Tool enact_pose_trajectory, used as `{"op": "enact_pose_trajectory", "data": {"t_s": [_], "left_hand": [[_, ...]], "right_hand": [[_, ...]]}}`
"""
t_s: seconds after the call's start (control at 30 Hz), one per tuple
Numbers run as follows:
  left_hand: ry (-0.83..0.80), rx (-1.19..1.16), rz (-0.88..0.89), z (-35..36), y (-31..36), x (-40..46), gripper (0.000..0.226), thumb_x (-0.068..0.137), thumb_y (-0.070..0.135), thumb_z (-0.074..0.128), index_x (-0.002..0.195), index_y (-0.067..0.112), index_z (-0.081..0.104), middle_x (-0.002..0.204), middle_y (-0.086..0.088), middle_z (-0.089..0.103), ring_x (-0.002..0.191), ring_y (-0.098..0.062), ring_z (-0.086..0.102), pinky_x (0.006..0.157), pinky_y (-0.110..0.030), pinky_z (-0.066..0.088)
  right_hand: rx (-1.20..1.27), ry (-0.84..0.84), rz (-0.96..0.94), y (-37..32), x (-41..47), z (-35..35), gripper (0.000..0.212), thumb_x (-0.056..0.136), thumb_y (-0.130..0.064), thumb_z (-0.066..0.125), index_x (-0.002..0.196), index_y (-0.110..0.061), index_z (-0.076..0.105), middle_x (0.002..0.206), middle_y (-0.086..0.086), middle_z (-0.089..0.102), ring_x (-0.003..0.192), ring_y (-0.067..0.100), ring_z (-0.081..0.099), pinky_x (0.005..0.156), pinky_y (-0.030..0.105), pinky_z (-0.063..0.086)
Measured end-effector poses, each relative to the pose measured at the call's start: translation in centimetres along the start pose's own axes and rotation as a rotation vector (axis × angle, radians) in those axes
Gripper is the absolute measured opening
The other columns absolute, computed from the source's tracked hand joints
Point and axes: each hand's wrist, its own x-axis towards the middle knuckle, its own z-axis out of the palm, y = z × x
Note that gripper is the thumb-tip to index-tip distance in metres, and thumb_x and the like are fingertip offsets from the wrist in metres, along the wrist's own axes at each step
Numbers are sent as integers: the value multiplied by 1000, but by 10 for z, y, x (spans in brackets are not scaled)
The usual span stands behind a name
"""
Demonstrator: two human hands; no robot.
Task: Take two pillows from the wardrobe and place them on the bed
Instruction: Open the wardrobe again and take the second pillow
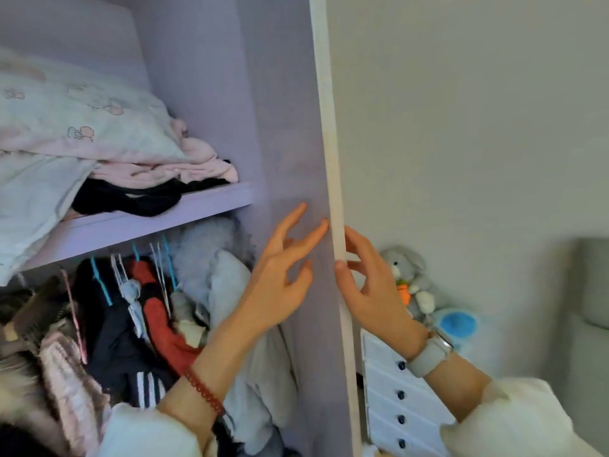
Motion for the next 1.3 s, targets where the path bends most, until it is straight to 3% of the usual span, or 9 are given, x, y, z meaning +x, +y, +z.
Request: {"op": "enact_pose_trajectory", "data": {"t_s": [0.1,0.2,0.33,0.43,0.57,0.77,1.0,1.13,1.3], "left_hand": [[-57,94,73,34,-3,35,63,85,9,48,134,37,22,149,6,10,138,-12,17,110,-16,16],[-100,166,63,67,-5,68,72,88,14,55,135,40,8,152,-1,0,142,-23,5,113,-32,11],[-184,200,-10,99,-4,96,76,89,20,56,139,38,2,155,-12,-6,142,-29,-3,113,-41,13],[-207,192,-16,104,-4,107,67,90,22,54,142,34,13,155,-8,-2,142,-25,1,113,-40,17],[-132,243,3,76,-12,112,55,91,20,52,140,27,28,154,-8,11,140,-23,10,112,-37,18],[21,512,-56,-35,-44,113,42,85,10,58,126,14,51,144,-13,34,132,-30,31,104,-42,32],[240,984,-206,-232,-99,76,40,75,5,67,114,6,60,127,-22,53,118,-42,47,92,-55,40],[279,1237,-335,-333,-138,49,50,76,11,67,124,12,54,135,-19,46,126,-40,38,96,-59,35],[156,1486,-522,-421,-196,41,74,80,51,56,141,35,17,155,-3,8,141,-28,-2,108,-62,7]], "right_hand": [[-88,101,72,16,7,-33,42,86,-14,43,125,-29,40,110,-20,55,94,-7,56,78,8,46],[-235,172,99,34,15,-63,36,87,-12,41,122,-12,45,84,-17,55,66,-16,53,61,-3,35],[-334,216,194,50,29,-92,28,88,-2,40,114,-3,48,77,6,61,57,2,49,54,12,32],[-423,203,281,53,37,-105,33,86,4,40,118,-3,47,99,18,64,84,30,61,67,25,40],[-626,286,107,39,41,-91,52,83,4,47,133,-1,34,139,23,39,130,34,37,108,43,32],[-512,67,-113,17,85,-14,43,84,-1,49,127,-6,44,135,17,46,125,30,42,103,32,32],[-393,-94,-298,14,168,118,39,83,-2,49,122,-3,50,126,18,53,115,32,51,98,36,40],[-373,-154,-395,14,218,204,40,83,-2,53,122,-4,50,124,18,54,114,33,52,99,38,41],[-511,-227,-428,1,290,316,59,88,-33,50,139,-20,23,146,8,30,134,22,26,111,41,23]]}}
